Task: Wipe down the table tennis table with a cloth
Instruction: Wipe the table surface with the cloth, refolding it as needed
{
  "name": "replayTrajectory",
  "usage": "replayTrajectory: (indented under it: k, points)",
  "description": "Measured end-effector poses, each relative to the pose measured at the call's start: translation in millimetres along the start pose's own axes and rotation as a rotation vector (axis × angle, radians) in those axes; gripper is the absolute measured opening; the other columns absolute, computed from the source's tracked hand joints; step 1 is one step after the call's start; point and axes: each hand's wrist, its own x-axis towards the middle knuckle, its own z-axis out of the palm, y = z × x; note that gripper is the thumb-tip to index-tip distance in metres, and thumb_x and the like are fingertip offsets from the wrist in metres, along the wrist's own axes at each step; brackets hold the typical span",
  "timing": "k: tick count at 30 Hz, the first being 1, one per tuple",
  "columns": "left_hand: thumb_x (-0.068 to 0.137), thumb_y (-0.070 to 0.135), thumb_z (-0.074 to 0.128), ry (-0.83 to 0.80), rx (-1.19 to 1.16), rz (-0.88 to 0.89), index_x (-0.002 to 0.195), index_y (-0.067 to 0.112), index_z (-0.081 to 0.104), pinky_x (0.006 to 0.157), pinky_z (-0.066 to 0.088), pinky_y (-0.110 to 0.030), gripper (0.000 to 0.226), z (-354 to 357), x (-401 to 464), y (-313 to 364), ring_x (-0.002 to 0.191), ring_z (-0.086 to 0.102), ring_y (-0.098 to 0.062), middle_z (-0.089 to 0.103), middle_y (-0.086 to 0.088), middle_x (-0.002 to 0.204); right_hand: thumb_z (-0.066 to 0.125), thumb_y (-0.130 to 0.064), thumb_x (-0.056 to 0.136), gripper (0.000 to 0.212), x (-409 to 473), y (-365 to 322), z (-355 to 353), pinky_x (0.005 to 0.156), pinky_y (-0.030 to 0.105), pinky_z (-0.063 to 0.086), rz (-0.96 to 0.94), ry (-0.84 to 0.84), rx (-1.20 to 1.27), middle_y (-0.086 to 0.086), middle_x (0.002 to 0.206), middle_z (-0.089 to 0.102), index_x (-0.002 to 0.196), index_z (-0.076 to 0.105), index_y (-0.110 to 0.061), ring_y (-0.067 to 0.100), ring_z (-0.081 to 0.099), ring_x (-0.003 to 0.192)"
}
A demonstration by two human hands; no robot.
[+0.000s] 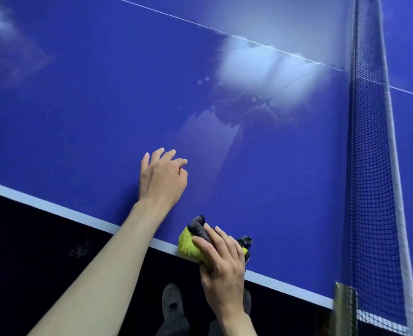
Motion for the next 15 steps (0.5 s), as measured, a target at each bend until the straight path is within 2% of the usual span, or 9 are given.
replayTrajectory:
  k: [2,5,7,10,13,15]
  points:
    - [0.101,0.027,0.047,0.004,0.07,-0.044,0.144,0.035,0.055,0.125,0.011,-0.052,0.045,-7,9,-7,0.151,0.026,-0.025,0.041,0.001,0.16,0.067,-0.009,0.075,0.064,10,7,-3,0.115,0.044,0.038,-0.059,-0.026,-0.031,-0.02,0.157,0.046,0.131,0.067,-0.041,0.01,0.041,0.148]
    - [0.101,0.022,0.038,-0.112,0.2,-0.137,0.156,0.043,0.03,0.124,0.002,-0.06,0.06,-10,26,-22,0.155,0.011,-0.03,0.022,0.002,0.168,0.062,-0.007,0.074,0.065,55,20,-1,0.117,0.045,0.035,-0.027,0.039,-0.051,-0.018,0.156,0.049,0.13,0.067,-0.039,0.013,0.042,0.147]
    - [0.098,0.013,0.039,-0.161,0.203,-0.177,0.157,0.048,0.024,0.122,0.002,-0.064,0.069,-4,27,-31,0.155,0.01,-0.032,0.017,0.004,0.169,0.059,-0.004,0.072,0.067,104,33,1,0.118,0.045,0.035,0.059,0.122,-0.064,-0.016,0.153,0.053,0.13,0.068,-0.036,0.017,0.046,0.145]
    - [0.092,0.001,0.042,-0.15,0.189,-0.188,0.157,0.051,0.016,0.122,0.001,-0.065,0.086,6,23,-37,0.155,0.008,-0.033,0.009,0.006,0.171,0.058,-0.005,0.072,0.064,190,60,1,0.117,0.047,0.037,0.203,0.26,-0.049,-0.008,0.146,0.06,0.129,0.068,-0.03,0.024,0.052,0.139]
    - [0.089,0.002,0.046,-0.123,0.291,-0.15,0.158,0.05,0.01,0.118,-0.006,-0.071,0.092,6,24,-37,0.156,-0.003,-0.035,0.009,0.006,0.171,0.052,-0.016,0.073,0.059,273,79,-4,0.116,0.047,0.036,0.35,0.36,-0.022,-0.005,0.14,0.064,0.129,0.067,-0.03,0.024,0.054,0.136]
    - [0.088,0.003,0.048,-0.123,0.358,-0.126,0.159,0.049,0.004,0.115,-0.009,-0.074,0.095,6,24,-36,0.155,-0.011,-0.037,0.008,0.004,0.171,0.051,-0.016,0.075,0.058,315,82,-5,0.116,0.045,0.034,0.431,0.385,0.022,-0.003,0.134,0.065,0.129,0.066,-0.03,0.024,0.054,0.133]
